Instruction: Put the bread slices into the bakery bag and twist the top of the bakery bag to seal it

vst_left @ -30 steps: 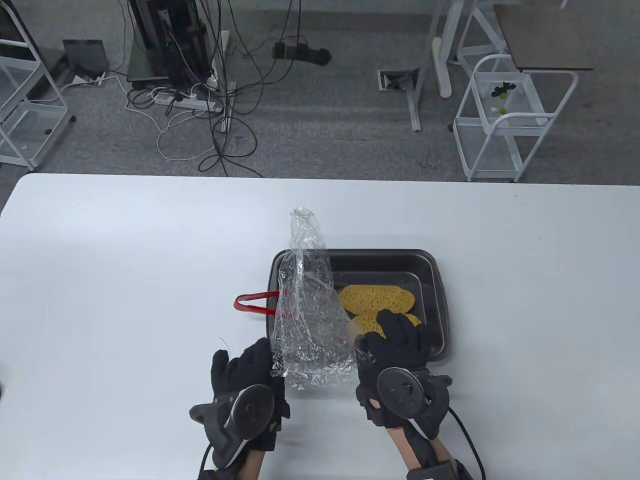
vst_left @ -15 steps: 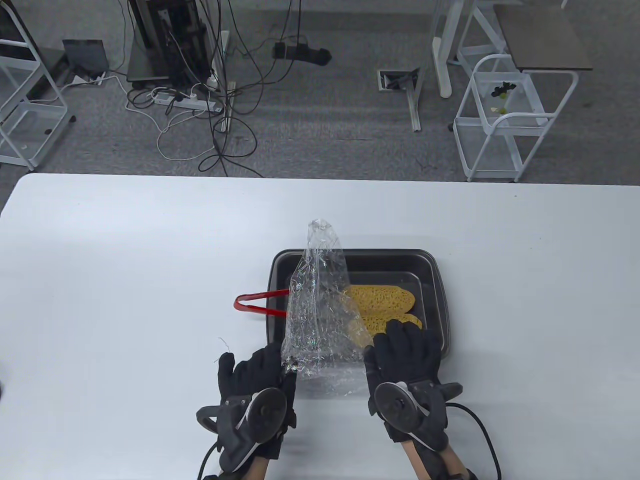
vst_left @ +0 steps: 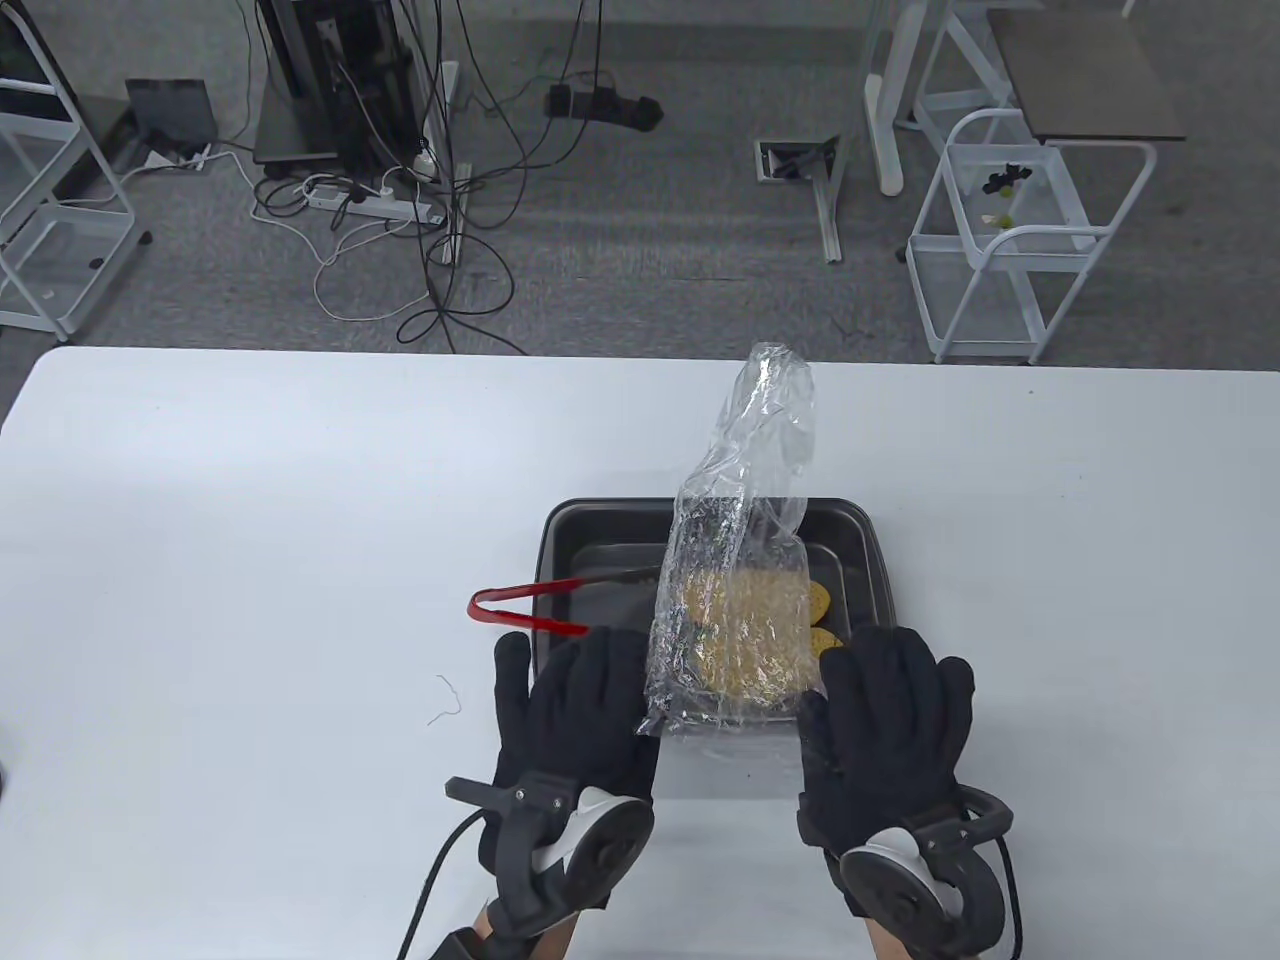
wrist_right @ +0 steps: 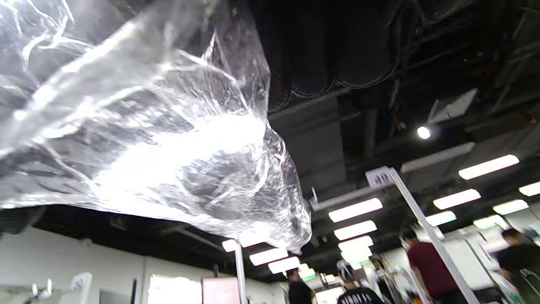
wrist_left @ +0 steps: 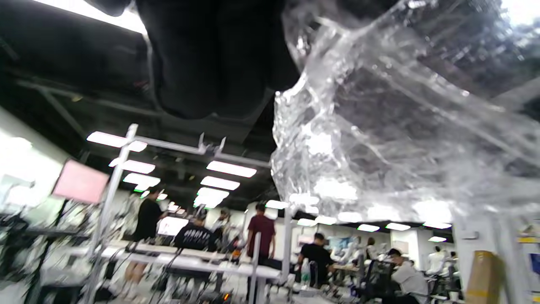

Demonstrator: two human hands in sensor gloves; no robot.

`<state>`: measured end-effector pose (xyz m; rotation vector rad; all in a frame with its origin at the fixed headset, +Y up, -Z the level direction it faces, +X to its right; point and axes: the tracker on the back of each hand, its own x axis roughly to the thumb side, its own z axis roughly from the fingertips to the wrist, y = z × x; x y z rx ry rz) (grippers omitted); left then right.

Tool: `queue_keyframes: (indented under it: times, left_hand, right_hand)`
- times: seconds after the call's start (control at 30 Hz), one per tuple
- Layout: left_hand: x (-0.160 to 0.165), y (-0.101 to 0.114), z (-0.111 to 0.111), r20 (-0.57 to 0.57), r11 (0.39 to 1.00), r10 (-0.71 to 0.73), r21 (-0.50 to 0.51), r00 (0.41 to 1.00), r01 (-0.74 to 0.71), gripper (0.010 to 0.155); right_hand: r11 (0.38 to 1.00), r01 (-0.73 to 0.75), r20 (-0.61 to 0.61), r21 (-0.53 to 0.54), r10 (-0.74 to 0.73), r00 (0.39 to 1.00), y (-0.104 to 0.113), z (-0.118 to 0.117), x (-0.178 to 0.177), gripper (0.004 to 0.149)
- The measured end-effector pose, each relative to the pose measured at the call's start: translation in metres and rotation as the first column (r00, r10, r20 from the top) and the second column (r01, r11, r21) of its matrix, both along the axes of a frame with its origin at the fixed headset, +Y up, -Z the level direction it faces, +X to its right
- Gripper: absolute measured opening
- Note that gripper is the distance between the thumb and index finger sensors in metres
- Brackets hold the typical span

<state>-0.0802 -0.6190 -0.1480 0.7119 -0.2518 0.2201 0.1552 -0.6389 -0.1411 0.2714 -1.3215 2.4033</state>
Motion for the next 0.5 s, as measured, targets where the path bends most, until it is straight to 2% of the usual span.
queue_keyframes:
  times: [0.07, 0.13, 0.2, 0.27, 0.33, 0.37, 0.4, 0.43, 0.47, 0.5]
  left_hand:
    - [0.0, -0.006, 0.009, 0.019, 0.995, 0.01, 0.099, 1.0, -0.012, 0.053]
    - [-0.004, -0.015, 0.013, 0.016, 0.987, -0.037, 0.157, 0.999, 0.034, 0.053]
    - [-0.01, -0.022, 0.012, 0.034, 0.988, -0.041, 0.148, 0.999, 0.035, 0.054]
    - [-0.019, -0.03, 0.004, 0.045, 0.995, -0.016, 0.101, 0.999, 0.011, 0.055]
    - [-0.027, -0.044, -0.013, -0.033, 0.999, 0.002, -0.046, 0.999, -0.004, 0.055]
    - [-0.031, -0.054, -0.025, -0.086, 0.988, 0.001, -0.151, 0.996, -0.014, 0.054]
    - [-0.034, -0.064, -0.035, -0.163, 0.964, -0.01, -0.265, 0.987, -0.034, 0.053]
    - [-0.037, -0.074, -0.043, -0.224, 0.908, -0.056, -0.418, 0.973, -0.044, 0.052]
    - [-0.039, -0.08, -0.047, -0.22, 0.857, -0.079, -0.513, 0.972, -0.046, 0.052]
    - [-0.04, -0.087, -0.052, -0.191, 0.791, -0.07, -0.609, 0.979, -0.062, 0.052]
  right_hand:
    - [0.997, -0.01, -0.029, 0.082, 0.012, 1.0, 0.005, 0.008, 0.001, 0.051]
    - [0.985, -0.032, -0.051, 0.171, 0.041, 0.998, 0.01, 0.016, 0.0, 0.051]
    - [0.972, -0.066, -0.066, 0.225, 0.083, 0.994, 0.009, 0.018, -0.001, 0.052]
    - [0.973, -0.093, -0.074, 0.213, 0.111, 0.991, 0.002, 0.011, -0.004, 0.054]
    - [0.986, -0.159, -0.033, 0.04, 0.161, 0.986, -0.015, -0.009, -0.009, 0.055]
    - [0.974, -0.192, 0.004, -0.116, 0.194, 0.981, -0.028, -0.025, -0.012, 0.054]
    - [0.915, -0.246, 0.015, -0.319, 0.265, 0.964, -0.038, -0.041, -0.015, 0.052]
    - [0.754, -0.299, -0.057, -0.585, 0.329, 0.943, -0.051, -0.052, -0.015, 0.051]
    - [0.672, -0.309, -0.12, -0.673, 0.313, 0.942, -0.058, -0.057, -0.015, 0.051]
    - [0.671, -0.306, -0.171, -0.675, 0.26, 0.95, -0.064, -0.061, -0.017, 0.05]
